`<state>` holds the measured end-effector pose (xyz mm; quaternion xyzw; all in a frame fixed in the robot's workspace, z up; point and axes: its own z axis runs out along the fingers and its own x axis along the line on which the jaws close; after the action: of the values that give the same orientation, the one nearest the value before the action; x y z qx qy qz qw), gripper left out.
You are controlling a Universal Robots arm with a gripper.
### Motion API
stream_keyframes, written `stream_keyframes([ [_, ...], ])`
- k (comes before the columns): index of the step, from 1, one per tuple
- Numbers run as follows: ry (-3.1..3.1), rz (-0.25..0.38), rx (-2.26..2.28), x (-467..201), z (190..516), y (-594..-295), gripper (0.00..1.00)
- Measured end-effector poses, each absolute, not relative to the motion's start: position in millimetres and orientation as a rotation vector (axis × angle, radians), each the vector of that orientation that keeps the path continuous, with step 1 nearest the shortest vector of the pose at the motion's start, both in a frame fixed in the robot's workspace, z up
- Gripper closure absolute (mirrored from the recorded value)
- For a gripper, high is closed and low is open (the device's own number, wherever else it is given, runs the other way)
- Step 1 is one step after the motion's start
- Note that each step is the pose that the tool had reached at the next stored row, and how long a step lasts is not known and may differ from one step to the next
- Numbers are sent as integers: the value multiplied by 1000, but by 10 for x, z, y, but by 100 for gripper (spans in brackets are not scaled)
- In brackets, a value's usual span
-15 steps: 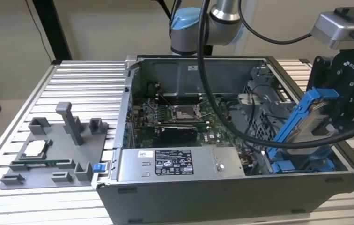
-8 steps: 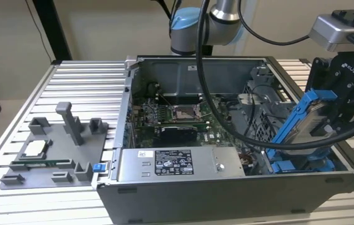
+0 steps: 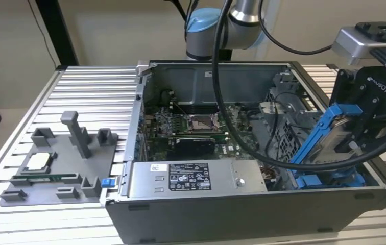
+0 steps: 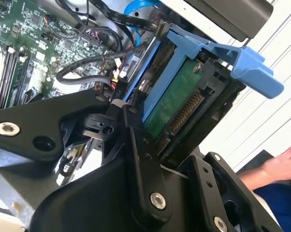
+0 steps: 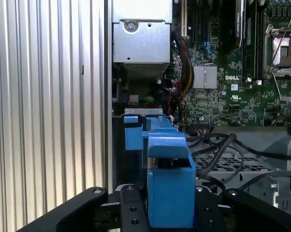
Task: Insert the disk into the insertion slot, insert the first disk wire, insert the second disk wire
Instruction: 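Insert the disk into the insertion slot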
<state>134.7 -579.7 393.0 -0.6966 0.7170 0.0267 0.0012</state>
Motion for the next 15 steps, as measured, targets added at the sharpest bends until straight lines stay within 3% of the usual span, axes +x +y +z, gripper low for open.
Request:
stream_keyframes([
  [14,2251,85,-2186,1347,3849,-5797,100],
  [15,2251,85,-2186,1347,3850,-5797,0],
])
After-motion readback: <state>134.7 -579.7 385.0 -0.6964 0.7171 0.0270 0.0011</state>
